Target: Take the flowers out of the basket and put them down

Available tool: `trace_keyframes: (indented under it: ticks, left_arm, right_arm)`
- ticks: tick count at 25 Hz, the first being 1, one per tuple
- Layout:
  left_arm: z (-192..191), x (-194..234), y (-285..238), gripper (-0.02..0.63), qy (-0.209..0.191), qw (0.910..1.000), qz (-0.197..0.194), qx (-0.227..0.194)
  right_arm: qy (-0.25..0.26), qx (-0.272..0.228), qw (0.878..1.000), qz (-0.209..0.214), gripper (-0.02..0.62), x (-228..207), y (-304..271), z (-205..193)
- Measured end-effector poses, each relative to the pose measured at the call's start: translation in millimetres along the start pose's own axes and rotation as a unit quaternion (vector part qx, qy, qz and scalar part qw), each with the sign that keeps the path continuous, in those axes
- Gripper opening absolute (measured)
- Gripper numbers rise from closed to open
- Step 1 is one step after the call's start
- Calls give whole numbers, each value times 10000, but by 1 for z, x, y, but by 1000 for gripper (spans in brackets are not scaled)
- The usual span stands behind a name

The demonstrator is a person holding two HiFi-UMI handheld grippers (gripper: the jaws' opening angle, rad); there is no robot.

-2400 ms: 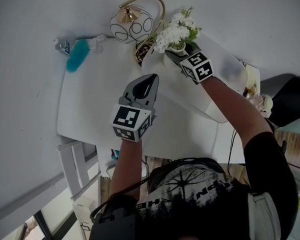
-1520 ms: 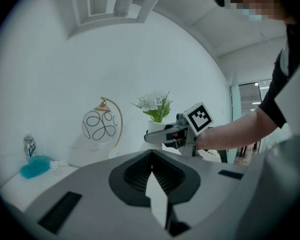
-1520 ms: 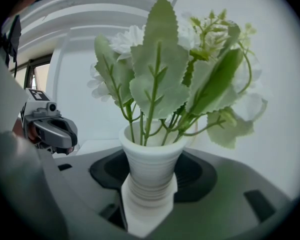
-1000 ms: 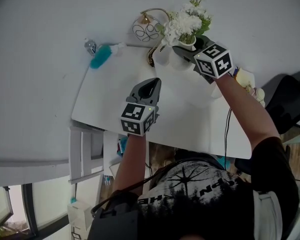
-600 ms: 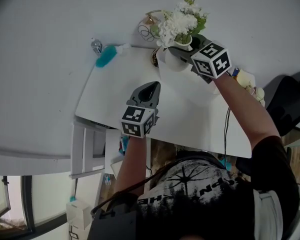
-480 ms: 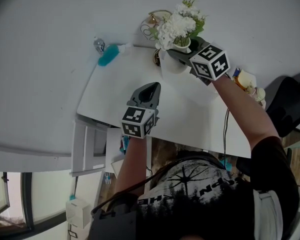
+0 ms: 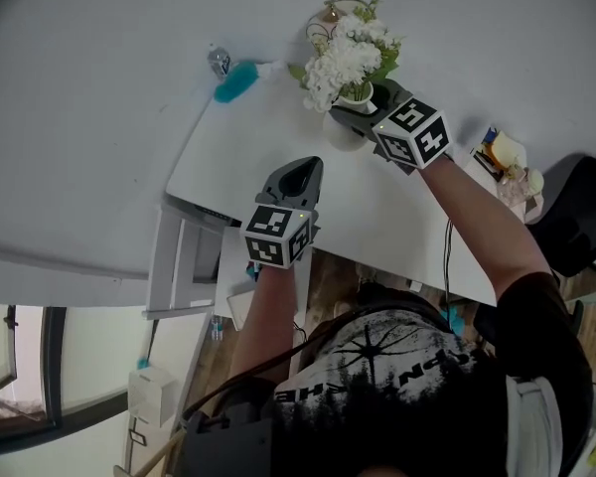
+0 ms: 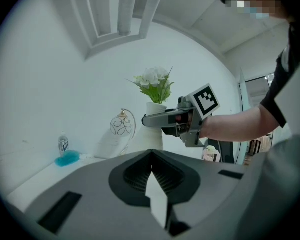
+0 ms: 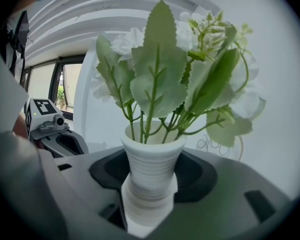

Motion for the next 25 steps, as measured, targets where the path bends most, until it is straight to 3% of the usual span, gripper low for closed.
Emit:
trace_keyframes:
  ticks: [17, 25]
  left_arm:
    - [-71, 45, 32, 11, 400, 9973, 578, 227]
    - [-107, 58, 25, 11, 633, 9943, 731, 458]
  right_arm:
    - [27, 112, 9988, 477, 255, 89, -55, -90]
    - [-39, 212, 9977, 638, 255, 108, -82, -136]
Point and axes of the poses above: the fingertips, and each gripper's own axes: y backward along the fingers, x to its left, z out of its top, the point moved 1 cm from there along y, backward along the fingers, and after that the axes turned 10 degrees about y, right-handed, at the moved point
